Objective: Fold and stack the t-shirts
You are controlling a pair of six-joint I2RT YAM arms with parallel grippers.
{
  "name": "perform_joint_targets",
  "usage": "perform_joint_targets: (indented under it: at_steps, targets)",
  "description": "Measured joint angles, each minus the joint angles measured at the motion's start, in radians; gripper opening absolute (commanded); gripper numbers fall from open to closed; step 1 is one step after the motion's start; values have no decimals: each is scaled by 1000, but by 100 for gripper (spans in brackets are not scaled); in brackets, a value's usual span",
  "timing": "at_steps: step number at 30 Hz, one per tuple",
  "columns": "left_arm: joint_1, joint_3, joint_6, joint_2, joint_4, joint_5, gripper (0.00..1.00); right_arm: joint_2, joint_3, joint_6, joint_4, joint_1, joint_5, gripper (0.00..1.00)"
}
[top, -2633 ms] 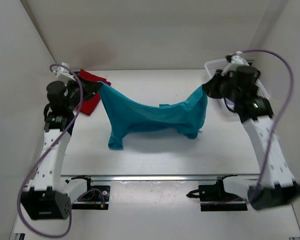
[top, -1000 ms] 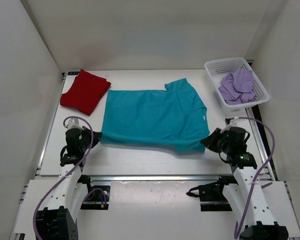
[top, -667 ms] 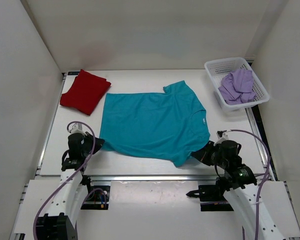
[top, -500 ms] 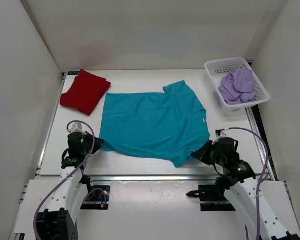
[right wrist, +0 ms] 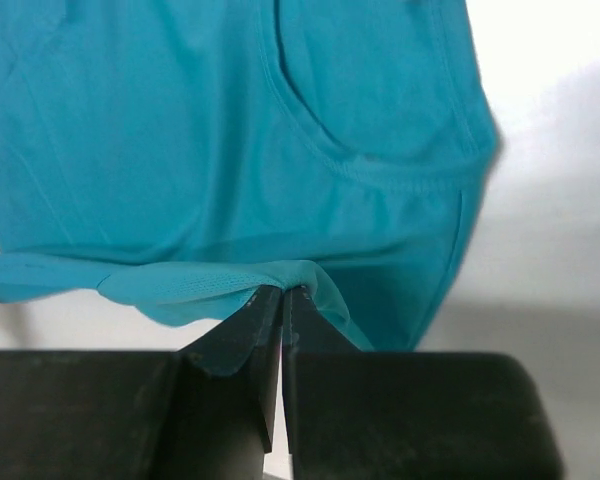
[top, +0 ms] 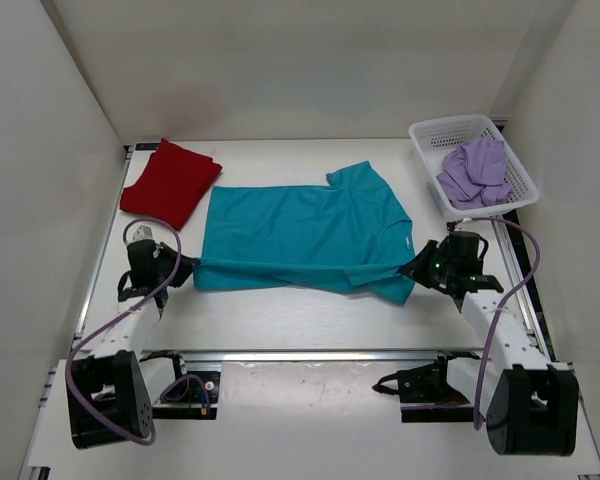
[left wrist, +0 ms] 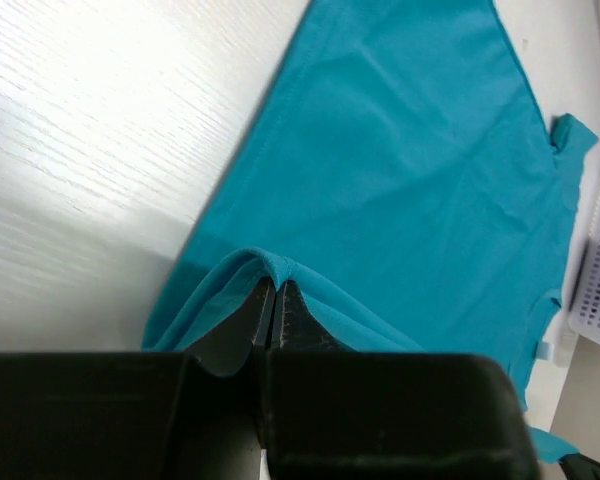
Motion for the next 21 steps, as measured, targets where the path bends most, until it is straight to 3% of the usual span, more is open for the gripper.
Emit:
perform_joint_targets:
  at_steps: [13,15,17,18,21]
  targets:
    - [-90,203,4,307,67,-77,3,399,271,-31,134,13,4,0]
    - [-99,223,8,355,74,-79,11,446,295,-41,137,12,4,1]
    - [-102,233,14,405,74,-77,39,486,309,-49,140,12,4,0]
    - [-101,233,17,423,73,-73,48,504,313,-51,142,11,2,2]
    - [-92,232,6,430,60,-63,53,534,327,-52,143,8,-2,4]
